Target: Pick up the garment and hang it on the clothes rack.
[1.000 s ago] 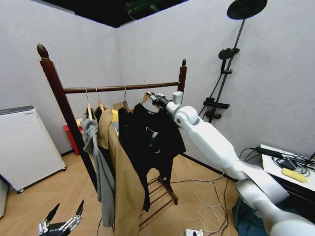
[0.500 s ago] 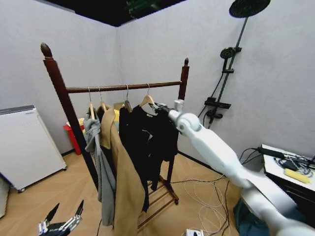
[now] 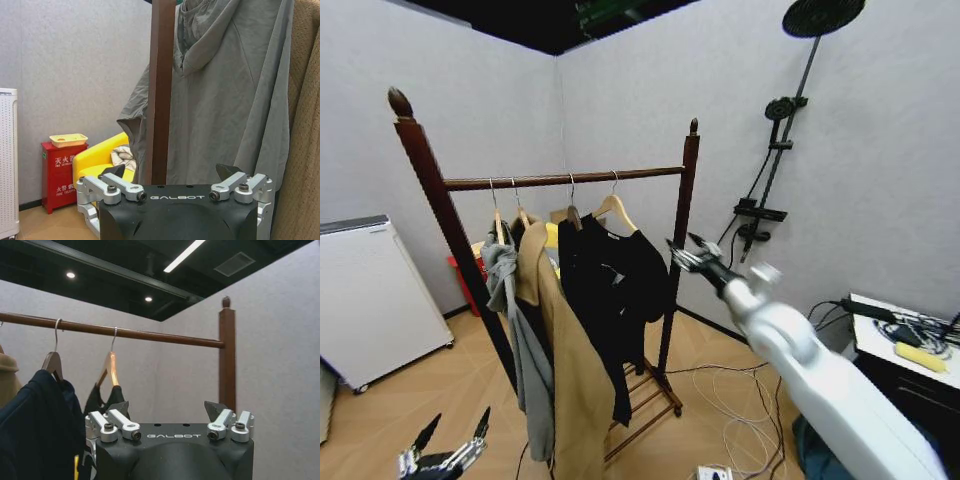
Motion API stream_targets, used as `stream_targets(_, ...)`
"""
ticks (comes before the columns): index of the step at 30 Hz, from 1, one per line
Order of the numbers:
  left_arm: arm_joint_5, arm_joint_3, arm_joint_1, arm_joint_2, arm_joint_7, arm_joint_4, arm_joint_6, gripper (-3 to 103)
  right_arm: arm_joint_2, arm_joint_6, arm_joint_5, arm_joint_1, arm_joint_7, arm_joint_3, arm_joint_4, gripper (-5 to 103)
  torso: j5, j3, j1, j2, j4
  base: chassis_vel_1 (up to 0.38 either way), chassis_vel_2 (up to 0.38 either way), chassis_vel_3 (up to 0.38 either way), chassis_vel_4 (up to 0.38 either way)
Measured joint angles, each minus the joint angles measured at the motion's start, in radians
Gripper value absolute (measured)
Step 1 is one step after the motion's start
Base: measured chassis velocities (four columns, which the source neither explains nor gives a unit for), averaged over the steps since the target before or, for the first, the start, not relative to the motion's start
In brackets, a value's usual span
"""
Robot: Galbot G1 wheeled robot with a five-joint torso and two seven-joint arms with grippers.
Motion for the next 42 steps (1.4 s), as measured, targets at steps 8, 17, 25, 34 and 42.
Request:
stream_targets(8, 0.000, 0.000, 0.000, 0.000, 0.000, 0.000, 0.000, 100, 0.376, 0.097, -0.308, -0.585, 0.048, 0.175, 0.208, 100, 0.0002, 0.000, 0.000, 0.000, -0.0001, 0.000, 0.000, 0.000, 0.000)
stream_targets(17, 0.000, 0.000, 0.000, 0.000, 0.000, 0.000, 0.000, 100, 0.561, 0.228, -0.559, -0.762, 0.052, 0.057, 0.218, 100, -0.0006, 0.000, 0.000, 0.000, 0.0004, 0.000, 0.000, 0.000, 0.000)
stream_targets(25, 0.000, 0.000, 0.000, 0.000, 0.000, 0.000, 0.000, 100, 0.562, 0.229, -0.562, -0.755, 0.051, 0.050, 0.218, 100, -0.0002, 0.000, 0.000, 0.000, 0.0004, 0.000, 0.000, 0.000, 0.000)
stream_targets(34, 0.000, 0.000, 0.000, 0.000, 0.000, 0.000, 0.000, 100, 0.558, 0.226, -0.555, -0.747, 0.050, 0.049, 0.221, 100, 0.0000, 0.000, 0.000, 0.000, 0.0004, 0.000, 0.000, 0.000, 0.000)
stream_targets(42, 0.000, 0.000, 0.000, 0.000, 0.000, 0.000, 0.000, 100, 0.556, 0.225, -0.553, -0.744, 0.049, 0.048, 0.231, 100, 0.0000, 0.000, 0.000, 0.000, 0.0002, 0.000, 0.000, 0.000, 0.000)
